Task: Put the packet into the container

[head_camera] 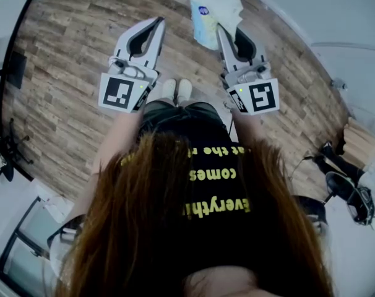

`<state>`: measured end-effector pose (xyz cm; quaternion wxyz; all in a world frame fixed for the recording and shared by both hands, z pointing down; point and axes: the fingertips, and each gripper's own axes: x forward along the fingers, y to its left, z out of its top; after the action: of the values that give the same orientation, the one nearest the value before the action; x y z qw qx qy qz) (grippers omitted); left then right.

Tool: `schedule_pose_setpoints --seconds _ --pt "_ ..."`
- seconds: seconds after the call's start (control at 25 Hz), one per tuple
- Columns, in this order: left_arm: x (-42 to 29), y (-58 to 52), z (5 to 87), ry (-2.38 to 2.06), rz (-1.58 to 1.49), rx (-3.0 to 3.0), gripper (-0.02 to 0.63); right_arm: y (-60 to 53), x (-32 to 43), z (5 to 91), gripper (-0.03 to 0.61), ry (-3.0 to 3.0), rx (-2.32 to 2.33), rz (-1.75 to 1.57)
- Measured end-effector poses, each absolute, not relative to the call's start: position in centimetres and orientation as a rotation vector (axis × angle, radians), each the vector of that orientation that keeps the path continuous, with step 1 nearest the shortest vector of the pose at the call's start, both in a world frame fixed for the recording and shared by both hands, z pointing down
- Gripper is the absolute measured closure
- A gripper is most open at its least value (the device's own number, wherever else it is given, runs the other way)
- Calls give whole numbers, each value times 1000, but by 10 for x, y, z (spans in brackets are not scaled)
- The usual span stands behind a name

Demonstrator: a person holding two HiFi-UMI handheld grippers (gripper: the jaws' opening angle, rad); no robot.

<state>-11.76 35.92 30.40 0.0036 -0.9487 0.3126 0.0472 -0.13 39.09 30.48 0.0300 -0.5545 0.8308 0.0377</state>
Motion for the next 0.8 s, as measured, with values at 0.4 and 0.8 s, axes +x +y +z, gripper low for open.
schedule_pose_setpoints --seconds 0.4,0.8 --pt "-92 342 305 1008 143 -2972 614 372 20 309 508 2590 -1682 103" --pt "-89 346 300 1037 161 -2954 614 374 20 306 508 2599 -1652 119"
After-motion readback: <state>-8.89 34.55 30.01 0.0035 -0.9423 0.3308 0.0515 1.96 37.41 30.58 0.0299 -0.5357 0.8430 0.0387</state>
